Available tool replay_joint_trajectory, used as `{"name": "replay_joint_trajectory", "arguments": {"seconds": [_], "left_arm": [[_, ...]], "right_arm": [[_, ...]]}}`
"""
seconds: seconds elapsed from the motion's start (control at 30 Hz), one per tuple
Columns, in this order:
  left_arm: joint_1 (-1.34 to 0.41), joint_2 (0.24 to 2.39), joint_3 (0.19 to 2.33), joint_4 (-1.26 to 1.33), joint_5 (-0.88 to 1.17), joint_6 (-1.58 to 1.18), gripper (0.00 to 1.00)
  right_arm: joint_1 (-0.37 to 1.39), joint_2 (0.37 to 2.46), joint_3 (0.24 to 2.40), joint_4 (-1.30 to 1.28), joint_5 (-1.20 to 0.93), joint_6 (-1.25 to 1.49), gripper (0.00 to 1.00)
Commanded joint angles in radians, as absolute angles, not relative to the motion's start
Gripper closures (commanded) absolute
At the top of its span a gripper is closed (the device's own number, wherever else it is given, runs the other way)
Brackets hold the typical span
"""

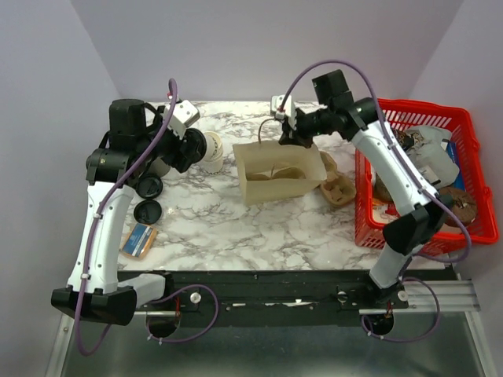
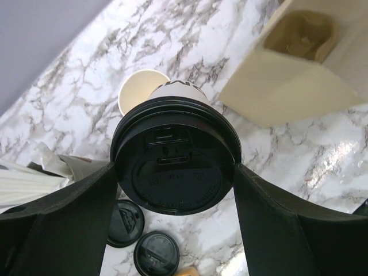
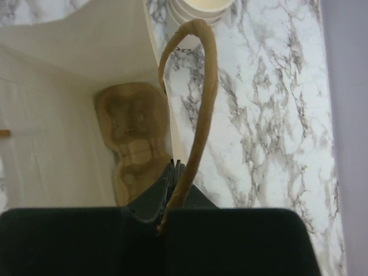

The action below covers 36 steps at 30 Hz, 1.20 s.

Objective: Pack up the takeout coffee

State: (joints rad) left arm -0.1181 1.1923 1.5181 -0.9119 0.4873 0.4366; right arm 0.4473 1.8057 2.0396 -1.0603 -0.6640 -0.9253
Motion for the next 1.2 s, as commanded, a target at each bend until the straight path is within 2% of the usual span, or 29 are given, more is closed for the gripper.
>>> {"name": "replay_joint_trajectory", "arguments": {"seconds": [0.0,0.1,0.2,0.4,0.67,0.97,1.17], "left_arm": [[-0.121,1.167,1.554,-0.828,0.551,0.400,1.00],[-0.121,1.135,1.552,-0.778,0.561,0.384,1.00],[-0.123,1.103,1.545,-0.735,0.557,0.373,1.00],[-0.126,1.080,1.519,-0.684,0.558,0.353,1.00],[-0.133,1.068,1.525,-0.641,0.635,0.334,1.00],[-0.149,1.064,1.494,-0.589,0.793,0.304,1.00],[-0.166,1.107,1.531,-0.669,0.871,0.389,1.00]], "right_arm": [[0.561,1.645,1.808,-0.873,-0.461,-0.741,0.99],[0.614,1.525,1.595,-0.680,-0.329,-0.639,1.00],[0.621,1.477,1.531,-0.571,-0.249,-0.557,1.00],[0.620,1.496,1.589,-0.537,-0.164,-0.544,1.00],[0.620,1.519,1.661,-0.526,-0.164,-0.557,0.99],[0.626,1.517,1.608,-0.560,-0.199,-0.571,0.99],[0.629,1.514,1.592,-0.578,-0.233,-0.549,1.00]]}}
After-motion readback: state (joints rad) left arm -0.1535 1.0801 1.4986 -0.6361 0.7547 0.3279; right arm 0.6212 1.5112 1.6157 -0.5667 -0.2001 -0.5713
